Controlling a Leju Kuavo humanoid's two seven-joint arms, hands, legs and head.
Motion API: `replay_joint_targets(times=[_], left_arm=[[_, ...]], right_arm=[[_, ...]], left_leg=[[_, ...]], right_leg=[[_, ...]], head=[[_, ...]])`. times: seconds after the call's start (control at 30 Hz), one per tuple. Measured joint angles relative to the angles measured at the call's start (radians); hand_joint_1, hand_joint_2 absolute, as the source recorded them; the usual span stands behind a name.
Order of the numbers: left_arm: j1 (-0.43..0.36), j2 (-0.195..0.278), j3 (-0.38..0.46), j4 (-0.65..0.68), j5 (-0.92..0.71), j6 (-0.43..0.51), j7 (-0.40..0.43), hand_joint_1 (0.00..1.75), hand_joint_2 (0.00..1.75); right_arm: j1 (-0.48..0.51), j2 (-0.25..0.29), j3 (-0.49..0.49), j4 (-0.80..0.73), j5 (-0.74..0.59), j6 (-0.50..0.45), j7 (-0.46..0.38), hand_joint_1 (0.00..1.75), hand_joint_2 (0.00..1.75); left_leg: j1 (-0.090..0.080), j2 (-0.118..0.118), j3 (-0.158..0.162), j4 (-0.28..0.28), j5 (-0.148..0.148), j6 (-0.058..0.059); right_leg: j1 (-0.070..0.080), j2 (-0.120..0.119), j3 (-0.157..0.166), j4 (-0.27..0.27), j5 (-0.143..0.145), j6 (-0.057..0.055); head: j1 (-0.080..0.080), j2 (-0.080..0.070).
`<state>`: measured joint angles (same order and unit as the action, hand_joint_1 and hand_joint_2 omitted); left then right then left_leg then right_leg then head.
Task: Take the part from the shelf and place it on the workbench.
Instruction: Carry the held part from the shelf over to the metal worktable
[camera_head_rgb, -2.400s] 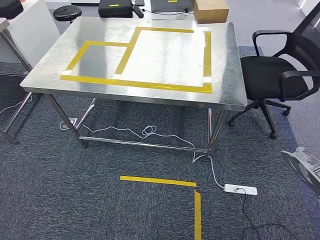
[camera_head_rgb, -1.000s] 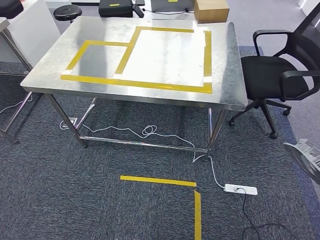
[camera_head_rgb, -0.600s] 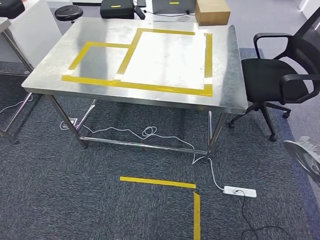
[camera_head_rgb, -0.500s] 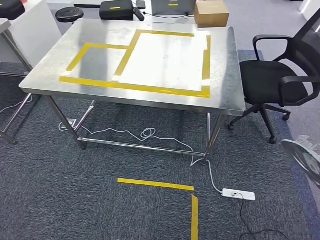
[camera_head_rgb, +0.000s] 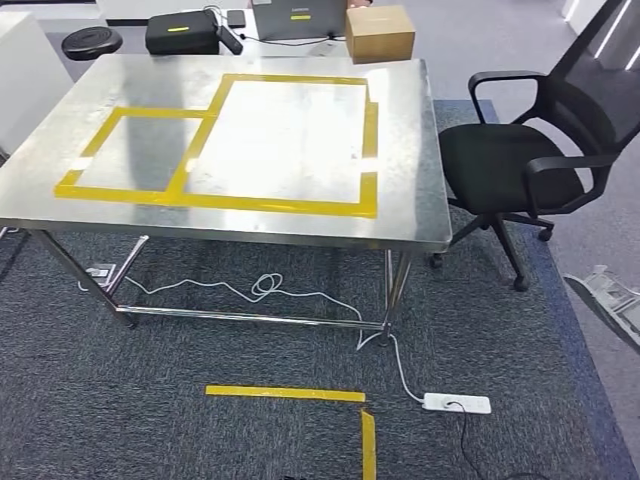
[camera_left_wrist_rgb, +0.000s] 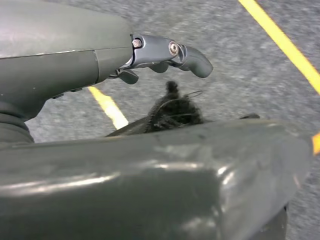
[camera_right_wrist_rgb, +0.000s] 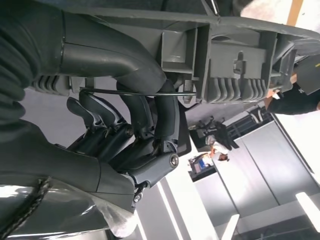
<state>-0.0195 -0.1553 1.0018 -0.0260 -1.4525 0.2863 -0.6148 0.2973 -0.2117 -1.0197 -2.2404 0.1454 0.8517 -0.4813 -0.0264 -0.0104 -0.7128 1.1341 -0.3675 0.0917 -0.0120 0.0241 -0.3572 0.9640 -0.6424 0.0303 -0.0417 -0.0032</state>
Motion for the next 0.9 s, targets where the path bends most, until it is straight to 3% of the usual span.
replay_joint_targets(times=[0.03, 0.07, 0.1, 0.17, 0.2, 0.23, 0.3, 0.33, 0.37, 0.43, 0.47, 0.5, 0.57, 0.67, 0.73, 0.8, 0.83, 0.87, 0.9], left_arm=[[0.001, 0.001, 0.000, 0.001, 0.000, 0.002, 0.000, 0.00, 0.00], [0.001, 0.001, 0.000, 0.001, 0.000, 0.005, 0.000, 0.00, 0.00], [-0.001, 0.000, 0.000, 0.001, 0.000, 0.008, 0.000, 0.00, 0.00], [-0.008, -0.001, -0.001, 0.001, 0.004, 0.014, -0.002, 0.00, 0.00], [-0.014, -0.002, -0.001, 0.001, 0.009, 0.017, -0.002, 0.00, 0.00], [-0.018, -0.002, -0.001, 0.001, 0.018, 0.019, -0.003, 0.00, 0.00], [-0.020, -0.009, 0.001, 0.002, 0.045, 0.019, -0.003, 0.00, 0.00], [-0.018, -0.012, 0.004, 0.003, 0.059, 0.018, -0.004, 0.00, 0.00], [-0.016, -0.014, 0.008, 0.003, 0.071, 0.017, -0.004, 0.00, 0.00], [-0.015, -0.017, 0.016, 0.004, 0.085, 0.014, -0.004, 0.00, 0.00], [-0.015, -0.017, 0.019, 0.004, 0.089, 0.013, -0.004, 0.00, 0.00], [-0.015, -0.017, 0.021, 0.004, 0.091, 0.012, -0.005, 0.00, 0.00], [-0.016, -0.018, 0.025, 0.004, 0.094, 0.012, -0.005, 0.00, 0.00], [-0.017, -0.018, 0.028, 0.005, 0.095, 0.012, -0.006, 0.00, 0.00], [-0.020, -0.017, 0.029, 0.005, 0.100, 0.007, -0.010, 0.00, 0.00], [-0.020, -0.017, 0.036, 0.005, 0.113, -0.004, -0.018, 0.00, 0.00], [-0.019, -0.017, 0.040, 0.005, 0.122, -0.008, -0.022, 0.00, 0.00], [-0.018, -0.017, 0.045, 0.005, 0.129, -0.010, -0.024, 0.00, 0.00], [-0.018, -0.016, 0.048, 0.004, 0.134, -0.012, -0.026, 0.00, 0.00]], right_arm=[[0.000, 0.000, 0.003, 0.002, 0.000, -0.002, 0.000, 1.75, 1.75], [0.000, -0.001, 0.006, 0.004, 0.000, -0.005, 0.000, 1.75, 1.75], [0.001, -0.003, 0.009, 0.004, 0.001, -0.006, 0.000, 1.75, 1.75], [0.006, -0.006, 0.014, 0.004, -0.001, -0.009, 0.000, 1.75, 1.75], [0.006, -0.008, 0.017, 0.003, -0.002, -0.010, 0.000, 1.75, 1.75], [0.008, -0.009, 0.019, 0.003, -0.004, -0.010, 0.000, 1.75, 1.75], [0.011, -0.010, 0.021, 0.003, -0.010, -0.010, 0.000, 1.75, 1.75], [0.012, -0.009, 0.021, 0.003, -0.013, -0.008, 0.001, 1.75, 1.75], [0.015, -0.009, 0.021, 0.003, -0.016, -0.005, 0.002, 1.75, 1.75], [0.019, -0.007, 0.020, 0.002, -0.020, 0.002, 0.003, 1.75, 1.75], [0.020, -0.005, 0.020, 0.003, -0.021, 0.005, 0.004, 1.75, 1.75], [0.021, -0.003, 0.019, 0.003, -0.022, 0.007, 0.005, 1.75, 1.75], [0.022, 0.002, 0.018, 0.002, -0.023, 0.007, 0.006, 1.75, 1.75], [0.025, 0.003, 0.018, -0.001, -0.023, 0.008, 0.006, 1.75, 1.75], [0.026, 0.003, 0.017, -0.003, -0.023, 0.013, 0.007, 1.75, 1.75], [0.022, 0.004, 0.014, -0.004, -0.023, 0.026, 0.008, 1.75, 1.75], [0.021, 0.005, 0.011, -0.004, -0.023, 0.034, 0.009, 1.75, 1.75], [0.019, 0.007, 0.006, -0.004, -0.024, 0.042, 0.009, 1.75, 1.75], [0.018, 0.008, 0.002, -0.004, -0.024, 0.049, 0.009, 1.75, 1.75]], left_leg=[[-0.007, -0.004, 0.006, -0.006, 0.006, 0.012], [-0.013, -0.004, 0.011, -0.002, 0.001, 0.016], [-0.019, -0.004, 0.022, -0.011, -0.001, 0.018], [-0.016, -0.005, 0.075, -0.076, -0.027, 0.018], [-0.009, -0.004, 0.107, -0.116, -0.044, 0.014], [-0.002, -0.004, 0.134, -0.151, -0.062, 0.009], [0.007, -0.003, 0.157, -0.170, -0.083, -0.003], [0.011, -0.003, 0.168, -0.171, -0.093, -0.008], [0.017, -0.003, 0.181, -0.170, -0.105, -0.016], [0.029, -0.004, 0.209, -0.162, -0.132, -0.034], [0.033, -0.006, 0.218, -0.154, -0.145, -0.044], [0.034, -0.007, 0.221, -0.145, -0.156, -0.054], [0.031, -0.008, 0.217, -0.133, -0.164, -0.066], [0.032, -0.004, 0.216, -0.118, -0.174, -0.075], [0.034, 0.000, 0.178, -0.037, -0.216, -0.082], [0.037, 0.001, 0.105, 0.099, -0.268, -0.087], [0.038, 0.001, 0.077, 0.148, -0.277, -0.088], [0.038, 0.001, 0.064, 0.162, -0.266, -0.088], [0.039, 0.001, 0.070, 0.138, -0.234, -0.088]], right_leg=[[-0.005, 0.003, 0.009, -0.007, -0.006, 0.006], [-0.013, 0.005, 0.018, -0.017, -0.010, 0.016], [-0.019, 0.006, 0.034, -0.036, -0.012, 0.025], [-0.023, -0.001, 0.055, -0.048, -0.026, 0.035], [-0.021, -0.006, 0.041, -0.020, -0.039, 0.039], [-0.022, -0.010, 0.001, 0.042, -0.057, 0.043], [-0.024, -0.012, -0.120, 0.189, -0.078, 0.059], [-0.027, -0.013, -0.170, 0.232, -0.066, 0.067], [-0.030, -0.015, -0.202, 0.235, -0.028, 0.075], [-0.036, -0.020, -0.213, 0.151, 0.085, 0.091], [-0.036, -0.023, -0.210, 0.109, 0.125, 0.096], [-0.035, -0.025, -0.197, 0.074, 0.139, 0.093], [-0.030, -0.022, -0.184, 0.057, 0.124, 0.070], [-0.031, -0.018, -0.164, 0.041, 0.114, 0.039], [-0.033, -0.020, -0.154, 0.032, 0.112, 0.023], [-0.033, -0.022, -0.153, 0.032, 0.109, 0.015], [-0.034, -0.021, -0.152, 0.032, 0.108, 0.014], [-0.035, -0.021, -0.149, 0.032, 0.106, 0.014], [-0.037, -0.020, -0.145, 0.032, 0.105, 0.015]], head=[[0.005, 0.000], [0.009, 0.000], [0.003, 0.000], [-0.007, 0.000], [-0.008, 0.000], [-0.007, 0.000], [-0.003, 0.000], [-0.003, 0.000], [-0.003, 0.000], [-0.002, 0.000], [0.005, 0.000], [0.011, 0.000], [0.016, 0.000], [0.005, 0.000], [0.001, 0.000], [-0.002, 0.000], [-0.003, 0.000], [-0.004, 0.000], [-0.005, 0.000]])
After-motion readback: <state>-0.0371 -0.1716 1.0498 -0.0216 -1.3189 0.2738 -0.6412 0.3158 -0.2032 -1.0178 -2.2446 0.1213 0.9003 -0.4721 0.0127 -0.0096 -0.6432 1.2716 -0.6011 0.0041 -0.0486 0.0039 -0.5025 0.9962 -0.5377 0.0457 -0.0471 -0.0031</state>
